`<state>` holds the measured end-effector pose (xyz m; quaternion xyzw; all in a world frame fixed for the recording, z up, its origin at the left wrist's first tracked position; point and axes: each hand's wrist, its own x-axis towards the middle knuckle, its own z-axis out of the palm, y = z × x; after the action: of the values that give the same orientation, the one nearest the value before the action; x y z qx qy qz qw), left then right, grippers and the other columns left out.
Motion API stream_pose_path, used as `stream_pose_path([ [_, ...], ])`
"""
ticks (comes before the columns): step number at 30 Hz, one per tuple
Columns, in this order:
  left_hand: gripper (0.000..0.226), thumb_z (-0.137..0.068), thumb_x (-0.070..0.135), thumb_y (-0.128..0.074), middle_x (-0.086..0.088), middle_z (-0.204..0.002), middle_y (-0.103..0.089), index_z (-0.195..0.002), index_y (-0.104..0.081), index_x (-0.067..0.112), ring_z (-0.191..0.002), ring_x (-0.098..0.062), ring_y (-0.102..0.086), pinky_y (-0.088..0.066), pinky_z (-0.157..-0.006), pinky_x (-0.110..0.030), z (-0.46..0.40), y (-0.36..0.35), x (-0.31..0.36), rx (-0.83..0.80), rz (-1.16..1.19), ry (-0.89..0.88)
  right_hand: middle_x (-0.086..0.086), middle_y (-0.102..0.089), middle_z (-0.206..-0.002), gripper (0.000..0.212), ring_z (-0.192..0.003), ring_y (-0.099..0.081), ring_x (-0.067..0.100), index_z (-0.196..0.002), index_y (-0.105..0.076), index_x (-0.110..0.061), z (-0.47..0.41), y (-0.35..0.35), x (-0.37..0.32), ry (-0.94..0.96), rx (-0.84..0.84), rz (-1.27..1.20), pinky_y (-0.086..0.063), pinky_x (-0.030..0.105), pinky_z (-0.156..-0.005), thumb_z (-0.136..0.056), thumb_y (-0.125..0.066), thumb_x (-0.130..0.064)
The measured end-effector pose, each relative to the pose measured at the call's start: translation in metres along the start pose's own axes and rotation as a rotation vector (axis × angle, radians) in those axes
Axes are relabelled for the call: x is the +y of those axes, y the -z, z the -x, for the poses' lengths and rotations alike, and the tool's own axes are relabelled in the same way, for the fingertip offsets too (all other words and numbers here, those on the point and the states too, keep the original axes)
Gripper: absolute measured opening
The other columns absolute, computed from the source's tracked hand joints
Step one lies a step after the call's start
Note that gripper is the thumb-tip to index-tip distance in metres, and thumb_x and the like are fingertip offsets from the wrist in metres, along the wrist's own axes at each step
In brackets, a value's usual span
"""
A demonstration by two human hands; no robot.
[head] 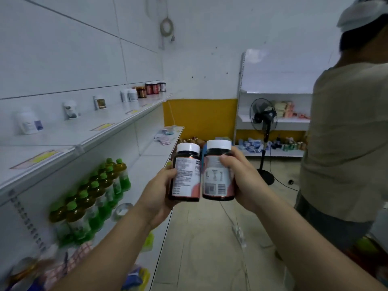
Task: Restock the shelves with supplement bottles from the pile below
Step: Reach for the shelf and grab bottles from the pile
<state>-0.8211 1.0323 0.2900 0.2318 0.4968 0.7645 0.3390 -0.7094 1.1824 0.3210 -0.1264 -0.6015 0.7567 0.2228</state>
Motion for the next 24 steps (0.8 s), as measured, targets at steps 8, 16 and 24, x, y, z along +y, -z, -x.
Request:
stream_pose_path([
  [8, 0.042, -0.084, 0.022, -0.052, -0.014, -0.109, -0.067, -0.125, -0.051, 0.015, -0.089, -0.026, -0.067, -0.057, -0.063, -0.037, -0.180, -0.027, 0.008, -0.005, 0.027, -0.077, 0.011, -0.066, -0.106, 0.027, -0.089, -0.068, 0.028, -0.112, -0.051, -0.026, -0.169, 0.063, -0.025, 0.006, -0.063, 0.019, -0.058, 0.043, -0.073, -0.089, -0.060, -0.016],
  [16, 0.042, -0.097, 0.033, -0.037, -0.017, -0.113, -0.064, -0.133, -0.046, 0.014, -0.094, -0.028, -0.063, -0.056, -0.070, -0.038, -0.375, 0.023, 0.016, 0.010, 0.079, -0.100, 0.009, -0.067, -0.094, 0.036, -0.080, -0.067, 0.024, -0.128, -0.049, -0.014, -0.377, 0.098, -0.010, 0.012, -0.090, -0.080, -0.056, 0.042, -0.073, -0.093, -0.047, -0.022],
  [24, 0.065, -0.074, 0.020, -0.060, -0.019, -0.114, -0.058, -0.135, -0.039, 0.017, -0.087, -0.034, -0.060, -0.052, -0.048, -0.034, -0.601, 0.046, 0.048, -0.062, 0.064, -0.239, 0.012, -0.071, -0.085, 0.097, -0.075, -0.070, 0.024, -0.112, -0.057, -0.007, -0.586, 0.149, -0.016, 0.106, -0.172, -0.171, -0.059, 0.038, -0.064, -0.030, -0.092, -0.047],
])
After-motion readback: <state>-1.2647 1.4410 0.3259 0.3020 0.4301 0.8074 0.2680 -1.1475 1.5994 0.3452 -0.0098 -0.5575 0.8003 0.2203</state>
